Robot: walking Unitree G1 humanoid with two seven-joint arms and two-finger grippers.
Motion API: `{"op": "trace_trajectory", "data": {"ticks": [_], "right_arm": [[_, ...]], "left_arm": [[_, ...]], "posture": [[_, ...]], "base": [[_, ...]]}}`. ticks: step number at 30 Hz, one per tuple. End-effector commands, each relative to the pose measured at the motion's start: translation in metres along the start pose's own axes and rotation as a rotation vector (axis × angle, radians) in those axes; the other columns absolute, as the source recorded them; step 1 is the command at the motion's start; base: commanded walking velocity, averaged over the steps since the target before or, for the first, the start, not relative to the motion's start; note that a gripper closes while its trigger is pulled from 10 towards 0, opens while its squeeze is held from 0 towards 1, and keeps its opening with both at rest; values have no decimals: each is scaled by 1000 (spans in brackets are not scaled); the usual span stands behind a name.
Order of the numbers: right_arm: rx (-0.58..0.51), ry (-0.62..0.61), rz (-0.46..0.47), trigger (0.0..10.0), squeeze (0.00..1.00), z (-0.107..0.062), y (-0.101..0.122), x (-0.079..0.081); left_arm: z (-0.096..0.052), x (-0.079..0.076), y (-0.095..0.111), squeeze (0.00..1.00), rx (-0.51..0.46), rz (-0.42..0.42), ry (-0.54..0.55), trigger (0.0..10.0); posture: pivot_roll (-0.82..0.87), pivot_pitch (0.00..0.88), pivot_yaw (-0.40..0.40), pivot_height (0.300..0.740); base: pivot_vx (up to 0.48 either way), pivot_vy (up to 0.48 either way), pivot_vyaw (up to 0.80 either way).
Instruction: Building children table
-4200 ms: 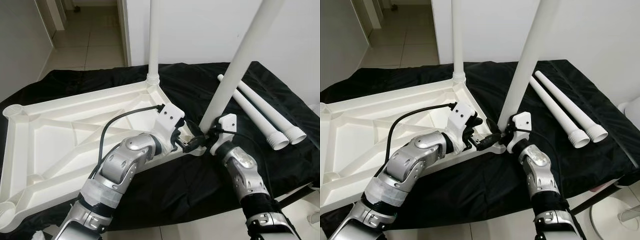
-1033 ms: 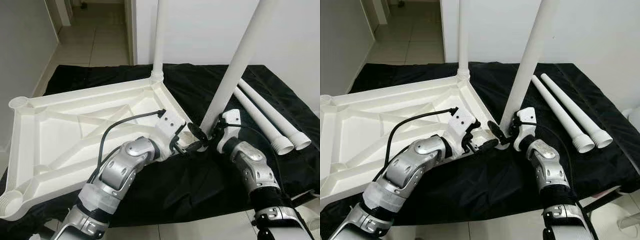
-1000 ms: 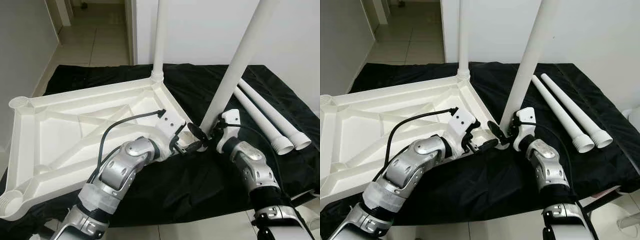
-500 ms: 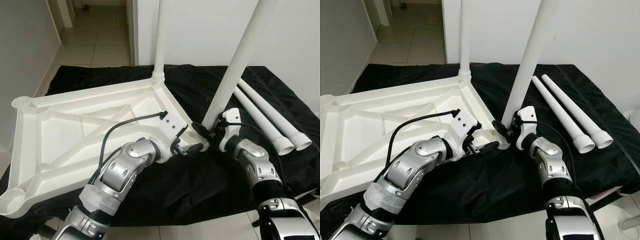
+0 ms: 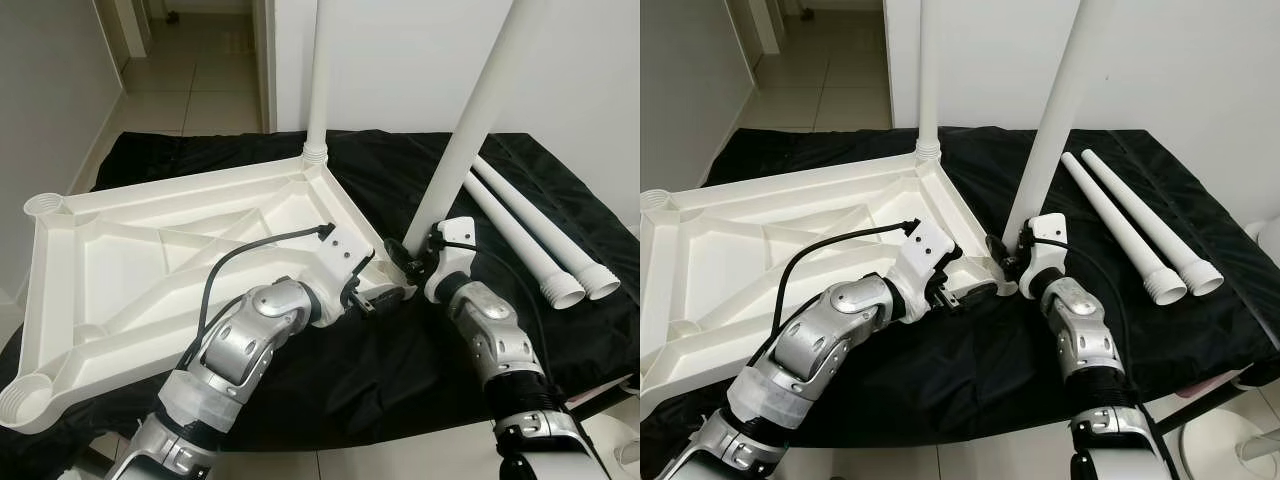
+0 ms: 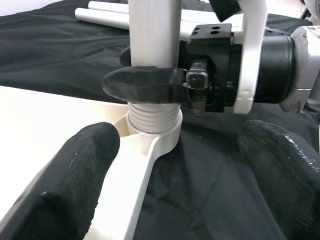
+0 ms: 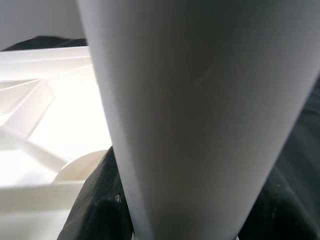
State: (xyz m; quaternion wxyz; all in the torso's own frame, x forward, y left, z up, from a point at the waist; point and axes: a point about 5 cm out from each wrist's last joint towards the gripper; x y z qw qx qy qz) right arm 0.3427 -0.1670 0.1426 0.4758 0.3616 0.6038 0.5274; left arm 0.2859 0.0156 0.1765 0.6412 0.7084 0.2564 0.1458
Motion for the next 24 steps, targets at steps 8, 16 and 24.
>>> {"op": "trace_trajectory", "data": {"ticks": [8,16,24], "right_arm": [[107,-461,120,10000,0,-12,-5,14],[113,-533,194,10000,0,-19,-3,45],[33,-518,190,10000,1000,-27,8,37]], "left_arm": [[1,-1,-4,0,-1,-4,-10,10000],[5,8,1,0,-25,-12,40,10000],[4,17,2,0,-26,-3,67,10000]], "posture": [[-78,0,-43,740],[-83,0,-45,740],[-88,0,-26,740]], "base": [[0,0,0],[0,0,0],[0,0,0]]}}
Point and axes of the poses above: a point about 5 cm out from each wrist's last joint towards the gripper, its own z axis pointing out of the wrist towards the gripper, its own y axis along the axis of the wrist's last joint, x = y × z, and after that the axes turned 12 degrees about -z, right-handed
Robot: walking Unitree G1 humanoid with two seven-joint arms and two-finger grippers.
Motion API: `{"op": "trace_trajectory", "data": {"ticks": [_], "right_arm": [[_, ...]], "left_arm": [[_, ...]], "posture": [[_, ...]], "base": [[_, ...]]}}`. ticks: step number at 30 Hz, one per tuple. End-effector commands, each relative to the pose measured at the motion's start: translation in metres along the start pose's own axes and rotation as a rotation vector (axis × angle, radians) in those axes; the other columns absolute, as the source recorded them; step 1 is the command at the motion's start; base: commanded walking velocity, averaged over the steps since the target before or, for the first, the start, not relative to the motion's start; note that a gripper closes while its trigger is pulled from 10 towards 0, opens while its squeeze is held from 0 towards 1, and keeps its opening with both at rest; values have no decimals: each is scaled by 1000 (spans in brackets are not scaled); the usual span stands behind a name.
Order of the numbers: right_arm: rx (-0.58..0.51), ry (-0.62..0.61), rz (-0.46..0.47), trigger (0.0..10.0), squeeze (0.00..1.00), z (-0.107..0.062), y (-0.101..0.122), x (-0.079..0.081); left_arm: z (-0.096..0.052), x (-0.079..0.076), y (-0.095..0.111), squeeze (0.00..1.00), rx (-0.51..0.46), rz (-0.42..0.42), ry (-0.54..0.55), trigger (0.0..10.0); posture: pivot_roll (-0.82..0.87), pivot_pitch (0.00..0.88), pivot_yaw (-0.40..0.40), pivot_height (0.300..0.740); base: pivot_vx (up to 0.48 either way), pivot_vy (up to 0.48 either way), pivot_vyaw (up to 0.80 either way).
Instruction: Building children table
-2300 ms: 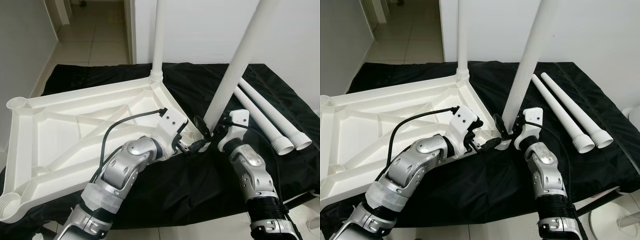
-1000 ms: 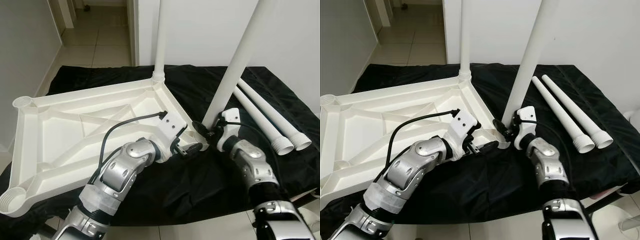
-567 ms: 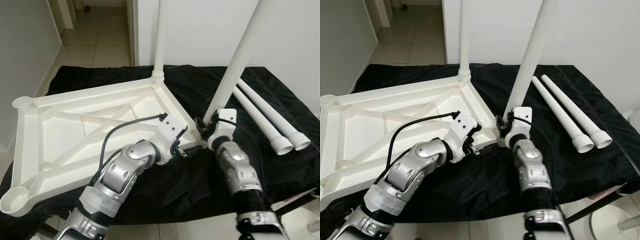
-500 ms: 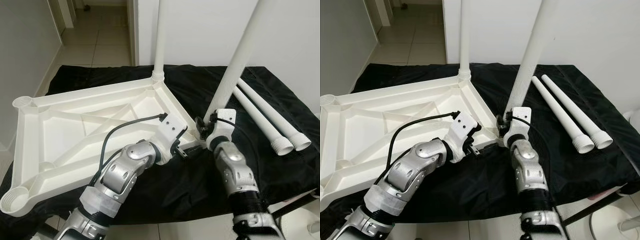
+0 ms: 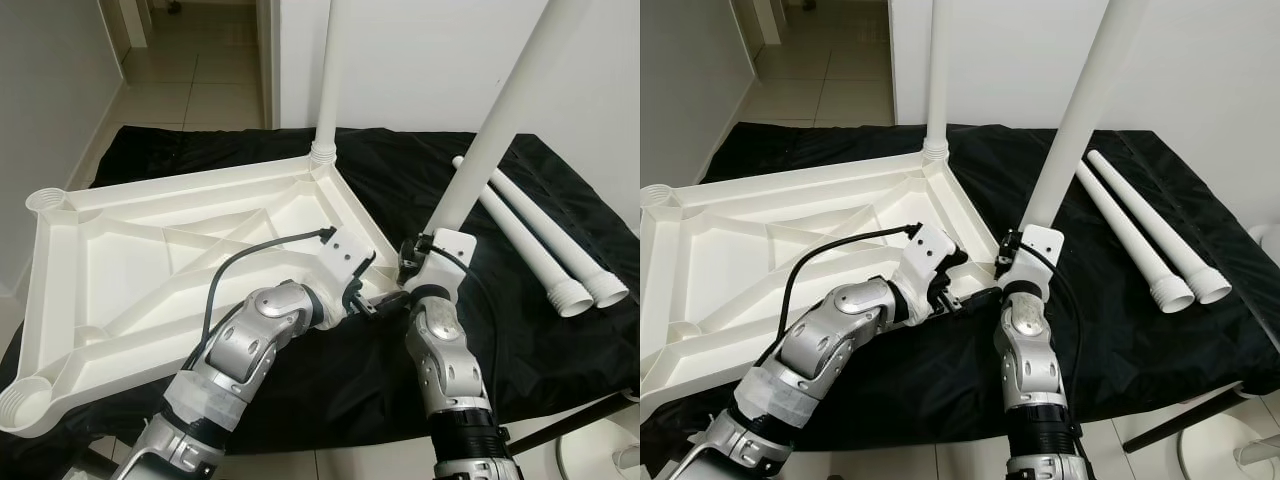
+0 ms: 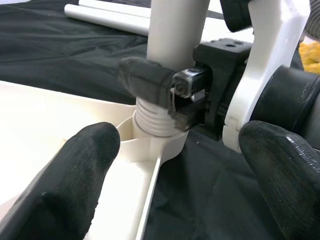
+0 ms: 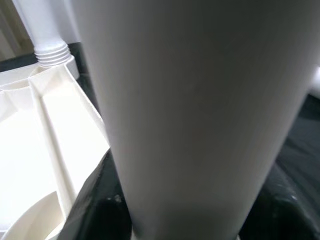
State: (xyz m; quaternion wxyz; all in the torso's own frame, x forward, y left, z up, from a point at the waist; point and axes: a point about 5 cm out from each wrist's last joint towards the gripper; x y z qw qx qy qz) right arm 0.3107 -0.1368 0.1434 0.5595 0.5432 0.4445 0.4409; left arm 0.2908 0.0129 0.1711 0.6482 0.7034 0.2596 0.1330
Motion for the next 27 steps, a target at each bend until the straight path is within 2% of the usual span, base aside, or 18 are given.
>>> {"op": "trace_trajectory", "data": {"ticks": [1,5,10,11,12,13,21,24,27], "right_arm": [[-21,3,36,10000,1000,-5,1,-5],[-83,44,15,10000,1000,-6,8,-14],[-92,90,-6,10000,1000,-2,6,-27],[-95,132,-19,10000,161,0,6,-32],[-95,180,-31,10000,0,3,6,-37],[-94,225,-40,10000,0,5,6,-39],[-109,331,-92,10000,0,12,6,-46],[-119,401,-128,10000,0,17,6,-49],[-122,474,-156,10000,0,22,4,-51]], "left_arm": [[-2,14,7,0,-18,25,83,10000],[-3,12,9,0,-21,34,60,10000],[-3,13,7,0,-9,45,55,10000],[-4,12,7,0,-9,50,50,10000],[-4,12,6,0,-9,63,48,10000],[-5,12,6,0,-10,73,49,10000],[-7,16,6,0,-19,91,58,10000],[-10,16,7,0,-29,80,33,10000],[-15,14,0,0,-8,84,-22,10000]], "posture": [[-88,0,-24,740],[-88,0,-17,740],[-82,0,-7,740],[-76,0,-9,740],[-76,0,-9,740],[-77,0,-8,740],[-66,0,4,740],[-71,0,4,740],[-75,0,1,740]], "base": [[0,0,0],[0,0,0],[0,0,0],[0,0,0],[0,0,0],[0,0,0],[0,0,0],[0,0,0],[0,0,0]]}}
Point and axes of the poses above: a point about 5 cm out from each wrist's last joint towards the gripper, its own z axis pointing out of the wrist towards the gripper, its own y axis along the axis of the wrist's last joint, x = y × z, and after that the axes turned 12 degrees about -z, right-handed
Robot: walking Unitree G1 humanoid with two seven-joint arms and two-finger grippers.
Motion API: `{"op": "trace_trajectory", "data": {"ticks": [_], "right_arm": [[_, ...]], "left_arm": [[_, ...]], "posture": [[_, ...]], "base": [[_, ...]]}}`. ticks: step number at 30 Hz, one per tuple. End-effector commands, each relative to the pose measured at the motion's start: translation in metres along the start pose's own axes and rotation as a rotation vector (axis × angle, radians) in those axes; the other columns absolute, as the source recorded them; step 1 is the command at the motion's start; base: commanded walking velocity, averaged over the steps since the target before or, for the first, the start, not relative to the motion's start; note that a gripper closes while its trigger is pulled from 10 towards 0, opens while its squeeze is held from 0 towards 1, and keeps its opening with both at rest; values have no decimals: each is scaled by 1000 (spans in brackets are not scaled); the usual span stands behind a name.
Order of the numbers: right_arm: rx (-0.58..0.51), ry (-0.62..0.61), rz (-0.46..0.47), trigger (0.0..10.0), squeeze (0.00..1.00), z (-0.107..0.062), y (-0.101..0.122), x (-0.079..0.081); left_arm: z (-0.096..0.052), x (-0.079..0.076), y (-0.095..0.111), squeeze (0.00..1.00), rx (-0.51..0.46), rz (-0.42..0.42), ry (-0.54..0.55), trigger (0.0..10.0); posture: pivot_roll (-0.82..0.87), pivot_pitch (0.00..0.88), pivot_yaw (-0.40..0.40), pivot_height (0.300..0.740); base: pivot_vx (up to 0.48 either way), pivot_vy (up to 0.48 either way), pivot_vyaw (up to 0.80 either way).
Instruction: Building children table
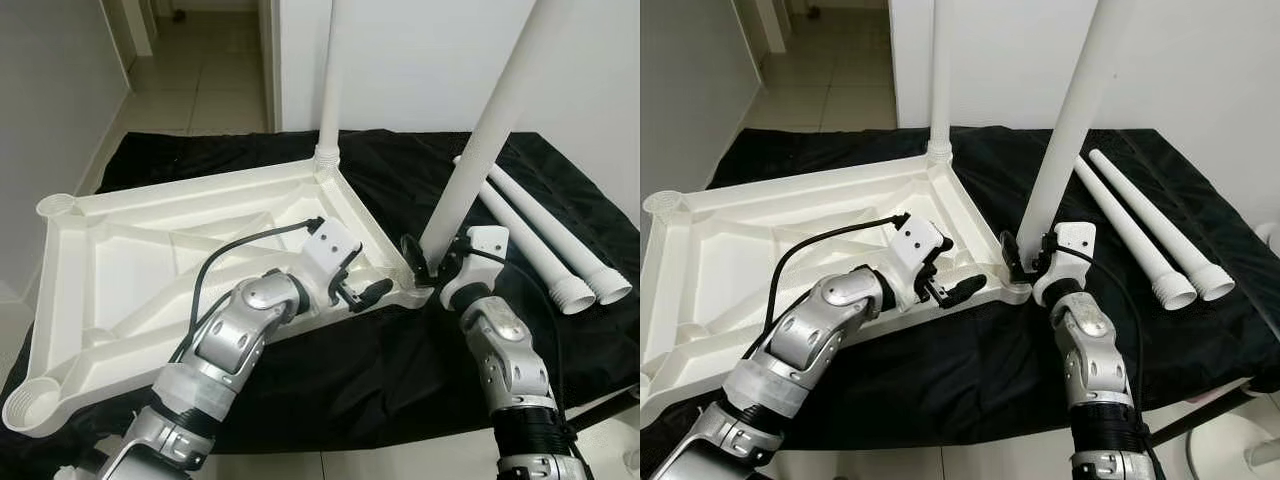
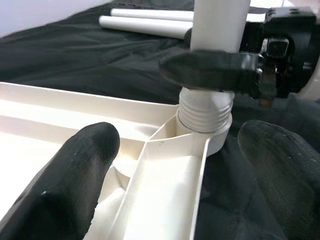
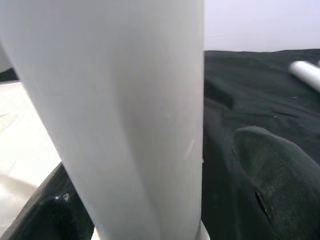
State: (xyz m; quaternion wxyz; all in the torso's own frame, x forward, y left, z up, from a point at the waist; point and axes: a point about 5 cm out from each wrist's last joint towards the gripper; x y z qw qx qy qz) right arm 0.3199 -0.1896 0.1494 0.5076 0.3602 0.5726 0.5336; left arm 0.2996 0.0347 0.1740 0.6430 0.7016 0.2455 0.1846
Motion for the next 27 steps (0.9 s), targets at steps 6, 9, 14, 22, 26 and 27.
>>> {"op": "trace_trajectory", "data": {"ticks": [6,9,14,22,26,27], "right_arm": [[-14,163,-50,10000,0,3,-2,-4],[-15,189,-58,10000,0,4,-3,-6],[-19,325,-127,8039,0,15,0,-12],[3,417,-194,0,0,21,-3,-11],[24,455,-204,0,0,19,-8,-10],[35,468,-206,0,0,18,-10,-10]], "left_arm": [[-9,-17,-9,0,31,-26,-196,10000],[-10,-20,-11,0,36,-22,-217,10000],[-10,-29,-14,0,51,5,-246,10000],[-8,-31,-12,0,51,-10,-220,10000],[-6,-31,-11,0,49,-20,-203,10000],[-6,-31,-11,0,48,-21,-200,10000]], "posture": [[-70,0,-3,740],[-70,0,-3,740],[-60,0,-7,740],[-56,0,-11,740],[-53,0,-13,740],[-52,0,-13,740]], "base": [[0,0,0],[0,0,0],[0,0,0],[0,0,0],[0,0,0],[0,0,0]]}}
Point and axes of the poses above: a point about 5 cm out from each wrist's last joint towards the gripper, its own z axis pointing out of the wrist towards the gripper, its own y axis along the axis of the wrist's last joint, x = y × z, and after that the axes turned 12 degrees about -z, right-handed
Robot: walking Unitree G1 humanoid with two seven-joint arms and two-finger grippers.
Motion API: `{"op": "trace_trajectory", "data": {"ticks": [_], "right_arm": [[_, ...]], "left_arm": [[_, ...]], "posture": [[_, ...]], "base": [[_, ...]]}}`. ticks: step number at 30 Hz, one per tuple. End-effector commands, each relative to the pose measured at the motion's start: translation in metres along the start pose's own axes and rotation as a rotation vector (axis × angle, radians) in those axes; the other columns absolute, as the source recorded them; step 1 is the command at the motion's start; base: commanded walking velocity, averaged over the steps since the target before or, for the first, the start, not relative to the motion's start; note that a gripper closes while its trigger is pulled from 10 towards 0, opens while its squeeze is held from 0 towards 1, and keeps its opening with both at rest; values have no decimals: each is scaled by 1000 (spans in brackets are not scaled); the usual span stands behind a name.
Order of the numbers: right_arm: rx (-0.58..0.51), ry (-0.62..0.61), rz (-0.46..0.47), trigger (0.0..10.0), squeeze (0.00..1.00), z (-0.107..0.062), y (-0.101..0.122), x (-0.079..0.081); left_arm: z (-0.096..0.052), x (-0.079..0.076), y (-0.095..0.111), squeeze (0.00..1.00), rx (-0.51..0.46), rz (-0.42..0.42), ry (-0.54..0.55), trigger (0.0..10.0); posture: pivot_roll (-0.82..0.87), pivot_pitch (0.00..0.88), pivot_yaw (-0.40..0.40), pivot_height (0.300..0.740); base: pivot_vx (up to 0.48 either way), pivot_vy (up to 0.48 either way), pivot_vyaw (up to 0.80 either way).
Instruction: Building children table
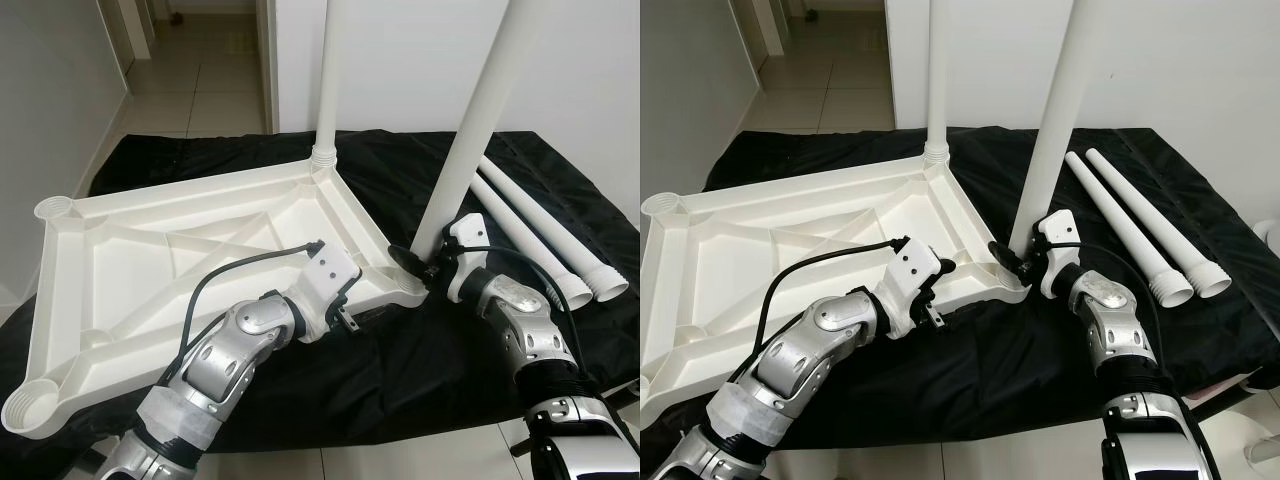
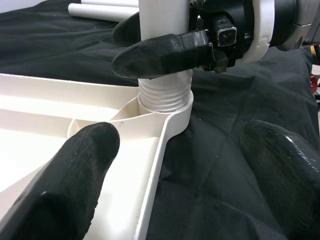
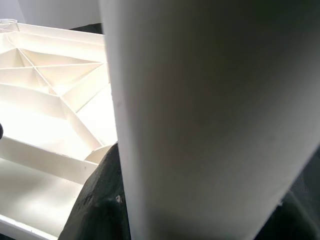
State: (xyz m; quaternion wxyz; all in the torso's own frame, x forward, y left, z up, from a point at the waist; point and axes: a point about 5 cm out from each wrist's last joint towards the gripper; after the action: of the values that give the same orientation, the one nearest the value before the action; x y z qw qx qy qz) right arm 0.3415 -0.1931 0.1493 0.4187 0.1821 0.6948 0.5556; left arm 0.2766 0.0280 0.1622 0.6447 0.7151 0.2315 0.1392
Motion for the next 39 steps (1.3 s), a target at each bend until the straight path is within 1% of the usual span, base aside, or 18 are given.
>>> {"op": "trace_trajectory", "data": {"ticks": [1,6,7,8,9,14,16,19,22,25,28,29,32,34,35,36,38,39], "right_arm": [[48,37,-19,0,0,-3,-7,1],[68,58,-1,0,0,-6,-14,3],[65,35,13,2392,0,-7,-15,3],[62,18,24,2392,0,-7,-15,3],[56,-3,45,10000,0,-6,-15,3],[32,-60,106,10000,0,-5,-15,6],[64,-164,130,10000,0,-4,-18,7],[71,-189,138,10000,0,-4,-18,7],[73,-286,146,10000,0,-1,-14,11],[69,-322,158,10000,0,2,-10,16],[117,-493,252,10000,0,8,-6,30],[159,-559,259,10000,0,9,-6,37],[196,-617,275,10000,0,8,-8,43],[254,-725,306,10000,0,7,-10,57],[254,-725,306,10000,0,7,-10,57],[255,-774,344,10000,0,7,-9,66],[255,-774,344,10000,0,7,-9,66],[253,-804,369,10000,0,7,-8,71]], "left_arm": [[1,-9,3,0,18,13,-112,10000],[2,-9,4,0,18,17,-104,10000],[3,-9,5,0,16,19,-102,10000],[3,-8,6,0,15,20,-100,10000],[3,-8,7,0,14,19,-98,10000],[3,-7,7,0,14,16,-92,10000],[3,-7,8,0,15,13,-92,10000],[3,-7,8,0,15,10,-93,10000],[4,-8,7,0,16,6,-91,10000],[4,-8,6,0,16,-1,-86,10000],[4,-4,5,0,12,-15,-61,10000],[4,-2,4,0,12,-14,-46,10000],[4,0,3,0,13,-14,-29,10000],[4,8,2,0,16,-25,17,10000],[4,8,2,0,16,-25,17,10000],[4,13,1,0,12,-25,48,10000],[4,13,1,0,12,-25,48,10000],[4,16,1,0,10,-24,68,10000]], "posture": [[-52,0,-13,740],[-53,0,-10,740],[-54,0,-7,740],[-54,0,-7,740],[-55,0,-5,740],[-57,0,-2,740],[-59,0,0,740],[-59,0,0,740],[-61,0,-4,740],[-61,0,-4,740],[-61,0,-17,740],[-64,0,-28,740],[-64,0,-28,740],[-66,0,-36,740],[-66,0,-36,740],[-68,0,-36,740],[-68,0,-36,740],[-68,0,-36,740]], "base": [[0,0,0],[0,0,0],[0,0,0],[0,0,0],[0,0,0],[0,0,0],[0,0,0],[0,0,0],[0,0,0],[0,0,0],[0,0,0],[0,0,0],[0,0,0],[0,0,0],[0,0,0],[0,0,0],[0,0,0],[0,0,0]]}}
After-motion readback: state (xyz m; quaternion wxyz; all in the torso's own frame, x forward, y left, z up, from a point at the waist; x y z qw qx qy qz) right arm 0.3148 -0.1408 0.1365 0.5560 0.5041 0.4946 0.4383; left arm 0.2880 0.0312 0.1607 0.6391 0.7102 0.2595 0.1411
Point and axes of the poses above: a point about 5 cm out from each wrist's last joint towards the gripper, its own z axis pointing out of the wrist towards the gripper, its own y axis along the axis of the wrist's last joint, x = y × z, and after that the axes turned 12 degrees about -z, right-handed
